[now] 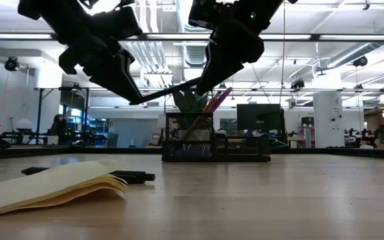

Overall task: Pick and place office supplies into organizer
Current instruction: Put the top black pen into the black organizer

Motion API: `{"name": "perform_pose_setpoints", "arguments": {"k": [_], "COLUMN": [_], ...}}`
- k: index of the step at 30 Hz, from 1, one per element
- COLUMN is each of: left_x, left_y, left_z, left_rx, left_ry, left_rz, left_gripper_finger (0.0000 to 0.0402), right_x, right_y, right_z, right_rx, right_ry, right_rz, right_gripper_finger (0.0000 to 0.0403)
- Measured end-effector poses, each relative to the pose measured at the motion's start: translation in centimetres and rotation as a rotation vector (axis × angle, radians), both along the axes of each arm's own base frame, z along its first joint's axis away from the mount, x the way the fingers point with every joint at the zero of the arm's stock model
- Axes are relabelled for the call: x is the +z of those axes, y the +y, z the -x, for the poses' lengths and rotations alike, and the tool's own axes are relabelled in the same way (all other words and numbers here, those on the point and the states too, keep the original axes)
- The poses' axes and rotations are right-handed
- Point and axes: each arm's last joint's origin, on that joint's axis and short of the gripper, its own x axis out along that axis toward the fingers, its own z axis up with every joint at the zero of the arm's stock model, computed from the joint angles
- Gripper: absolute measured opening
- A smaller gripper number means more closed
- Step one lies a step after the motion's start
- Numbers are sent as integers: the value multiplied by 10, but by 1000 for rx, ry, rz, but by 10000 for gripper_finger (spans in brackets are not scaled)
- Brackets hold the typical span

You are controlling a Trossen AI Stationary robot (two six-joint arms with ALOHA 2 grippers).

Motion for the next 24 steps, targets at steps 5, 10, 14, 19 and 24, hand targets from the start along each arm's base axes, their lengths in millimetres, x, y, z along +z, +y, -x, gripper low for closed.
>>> {"name": "perform_pose_setpoints", "arguments": {"k": [5, 10, 14, 19, 24], "left_x": [-1, -1, -1, -2, -1], "left_y": [3, 5, 7, 7, 8], "left_z": [-1, -2, -2, -2, -2], "left_rx": [5, -3, -5, -8, 0], "left_ry": [6, 12, 14, 15, 12], "left_rz": [2, -4, -9, -5, -11], "left_gripper_finger": [8, 8, 8, 8, 23], "right_x": [0, 0, 0, 0, 0], "right_y": [0, -3, -7, -11, -17], "right_z": [0, 0, -1, -1, -2], "right_rx": [5, 4, -7, -15, -27], "right_ry": [2, 3, 3, 4, 5], "right_rz": [5, 9, 9, 6, -3], "right_gripper_finger": [156, 132, 107, 75, 44]}}
